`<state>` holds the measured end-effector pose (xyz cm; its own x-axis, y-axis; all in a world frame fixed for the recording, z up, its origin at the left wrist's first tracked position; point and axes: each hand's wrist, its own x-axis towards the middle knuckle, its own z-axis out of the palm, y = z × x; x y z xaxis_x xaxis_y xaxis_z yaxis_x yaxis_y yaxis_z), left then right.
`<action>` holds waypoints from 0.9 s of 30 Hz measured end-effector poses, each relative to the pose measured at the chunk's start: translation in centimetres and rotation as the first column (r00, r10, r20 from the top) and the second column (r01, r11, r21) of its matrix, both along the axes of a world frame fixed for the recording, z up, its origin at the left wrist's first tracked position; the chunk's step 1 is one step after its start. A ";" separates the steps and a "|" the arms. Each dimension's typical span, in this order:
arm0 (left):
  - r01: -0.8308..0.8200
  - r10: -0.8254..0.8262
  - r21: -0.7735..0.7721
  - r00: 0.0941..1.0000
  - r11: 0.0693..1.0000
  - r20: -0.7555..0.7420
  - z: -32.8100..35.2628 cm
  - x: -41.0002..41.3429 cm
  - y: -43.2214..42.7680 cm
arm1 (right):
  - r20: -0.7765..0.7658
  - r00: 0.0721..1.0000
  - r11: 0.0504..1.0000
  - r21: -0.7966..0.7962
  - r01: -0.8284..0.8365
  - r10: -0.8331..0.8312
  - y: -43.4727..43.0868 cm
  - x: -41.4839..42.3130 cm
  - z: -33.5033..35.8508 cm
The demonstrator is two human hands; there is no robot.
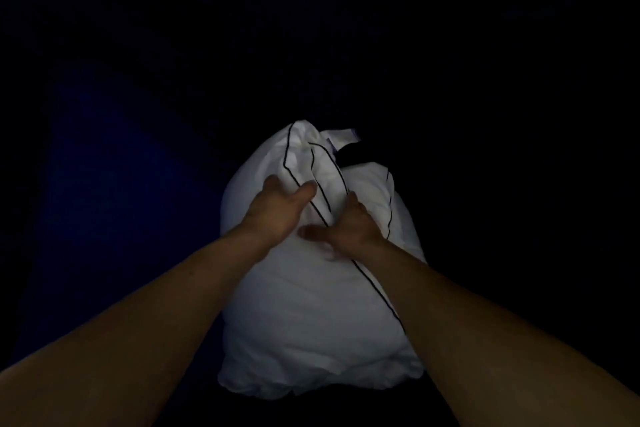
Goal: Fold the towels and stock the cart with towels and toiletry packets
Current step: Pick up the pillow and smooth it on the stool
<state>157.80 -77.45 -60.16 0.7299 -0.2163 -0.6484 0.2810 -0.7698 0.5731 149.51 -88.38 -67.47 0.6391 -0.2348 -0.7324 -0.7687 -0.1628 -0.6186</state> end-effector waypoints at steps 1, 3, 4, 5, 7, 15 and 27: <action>-0.015 0.015 -0.022 1.000 1.000 -0.025 -0.8 -0.1 -0.4 | -0.007 1.000 1.000 0.000 0.022 -0.022 0.2 -0.2 -0.7; -0.062 0.059 -0.040 0.996 0.997 -0.067 -2.1 -0.3 -1.0 | -0.005 0.999 0.998 0.026 0.051 -0.051 0.7 -0.6 -1.6; -0.096 0.093 -0.033 0.992 0.995 -0.081 -2.7 -0.5 -1.3 | 0.019 0.998 0.998 0.029 0.053 -0.054 0.9 -0.8 -1.8; -0.125 0.123 -0.021 0.989 0.992 -0.085 -3.2 -0.7 -1.6 | 0.055 0.997 0.998 0.020 0.053 -0.054 1.0 -1.0 -1.9; -0.164 0.163 -0.002 0.983 0.986 -0.088 -3.7 -1.1 -2.3 | 0.124 0.990 0.997 0.048 0.060 -0.066 1.4 -1.9 -1.2; 0.146 -0.178 0.235 0.976 0.961 0.123 -5.6 -3.5 -0.5 | 0.165 0.899 0.914 0.061 0.401 -0.405 -3.0 -9.2 -2.3; 0.457 -0.452 0.211 0.889 0.864 -0.074 -4.1 -10.1 -2.6 | 0.092 0.903 0.841 0.414 0.348 -0.419 -6.8 -8.4 -5.4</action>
